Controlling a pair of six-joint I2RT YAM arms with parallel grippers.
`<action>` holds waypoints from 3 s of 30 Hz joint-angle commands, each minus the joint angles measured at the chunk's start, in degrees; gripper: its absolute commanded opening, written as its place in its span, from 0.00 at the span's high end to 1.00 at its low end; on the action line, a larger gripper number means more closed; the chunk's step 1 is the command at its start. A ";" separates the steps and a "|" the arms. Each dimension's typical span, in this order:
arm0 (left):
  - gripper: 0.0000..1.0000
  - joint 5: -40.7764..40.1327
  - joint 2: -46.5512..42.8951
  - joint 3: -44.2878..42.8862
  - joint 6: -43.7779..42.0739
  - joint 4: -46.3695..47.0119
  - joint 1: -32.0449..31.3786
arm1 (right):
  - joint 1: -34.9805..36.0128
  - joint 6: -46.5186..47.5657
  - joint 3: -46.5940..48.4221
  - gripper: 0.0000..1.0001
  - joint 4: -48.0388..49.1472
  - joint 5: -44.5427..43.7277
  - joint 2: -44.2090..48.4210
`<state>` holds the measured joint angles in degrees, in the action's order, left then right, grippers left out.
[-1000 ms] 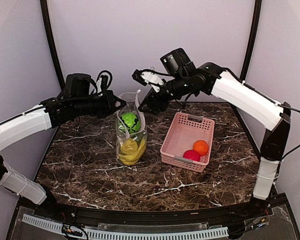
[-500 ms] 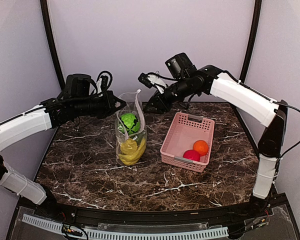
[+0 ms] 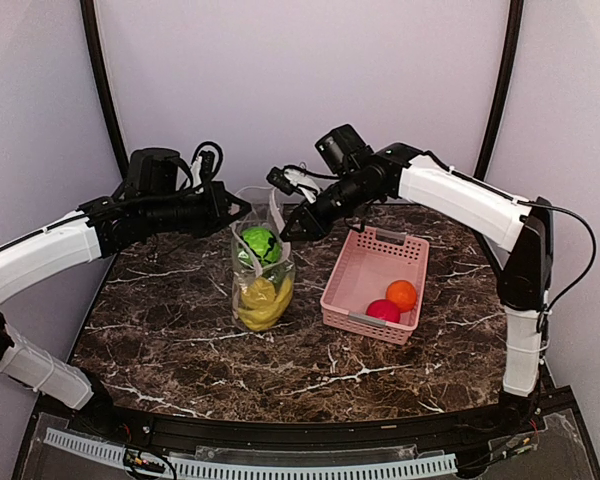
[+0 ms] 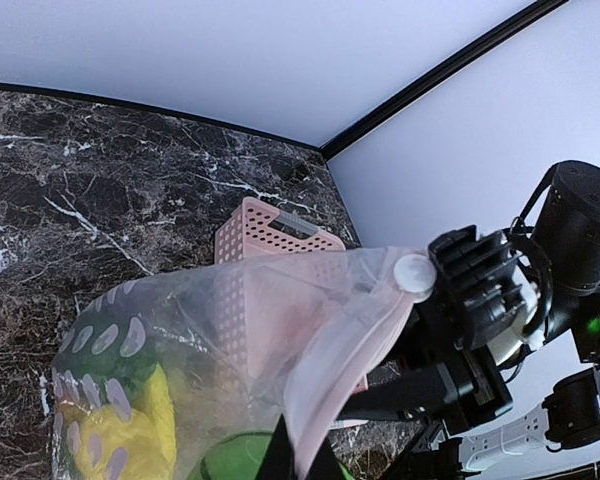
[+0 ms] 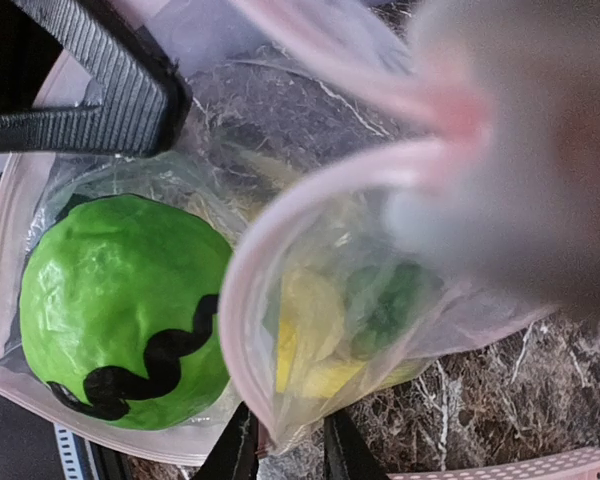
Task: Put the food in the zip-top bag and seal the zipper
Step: Adjust the zipper food storage bag at the center of the board.
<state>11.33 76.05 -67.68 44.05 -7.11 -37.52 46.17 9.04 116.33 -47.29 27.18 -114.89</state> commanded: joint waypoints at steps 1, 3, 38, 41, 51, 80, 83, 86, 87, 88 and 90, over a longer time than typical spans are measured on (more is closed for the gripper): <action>0.99 0.04 -2.45 0.95 -1.25 0.70 -0.18 | 0.13 -0.77 2.65 0.98 -0.46 0.39 -0.09; 0.99 -0.44 -2.55 0.97 -1.65 0.24 -0.19 | 0.17 -0.78 3.36 1.00 -0.71 -0.04 1.28; 0.99 -6.05 -2.14 -1.98 -7.79 -5.22 -0.10 | 0.76 1.79 6.20 0.79 -3.69 2.18 0.37; 0.99 -6.42 -1.82 -0.58 -7.03 -4.48 -0.09 | 1.08 1.28 4.05 0.67 -3.59 4.57 -0.65; 0.99 -4.86 -0.74 0.48 -5.50 -2.77 -0.10 | 3.26 1.22 2.29 0.65 -3.41 6.12 -0.58; 0.99 -7.77 -7.22 5.77 -0.40 4.25 -0.06 | 4.28 -1.78 11.35 0.98 -2.33 0.13 -1.82; 0.99 -9.61 -7.52 5.25 -2.29 2.87 -0.08 | 4.28 -0.64 11.72 1.00 -1.69 -0.88 0.40; 0.99 -10.62 -7.66 4.79 -3.05 2.06 -0.02 | 3.90 0.30 12.08 1.00 -2.76 -3.10 -0.18; 0.99 -10.69 -7.67 4.64 -3.39 1.65 -0.06 | 3.54 0.22 12.20 1.00 -3.01 -3.19 -0.29; 0.99 -10.66 -7.60 4.41 -3.55 1.26 -0.07 | 3.16 0.19 11.99 1.00 -3.01 -3.04 -0.21; 0.99 -12.37 -7.63 4.18 -3.83 0.33 -0.10 | 2.75 0.45 11.23 0.97 -3.05 -2.56 -0.11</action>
<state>1.80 70.35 -62.63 42.15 -3.79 -37.50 49.71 8.32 127.15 -50.26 25.63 -116.33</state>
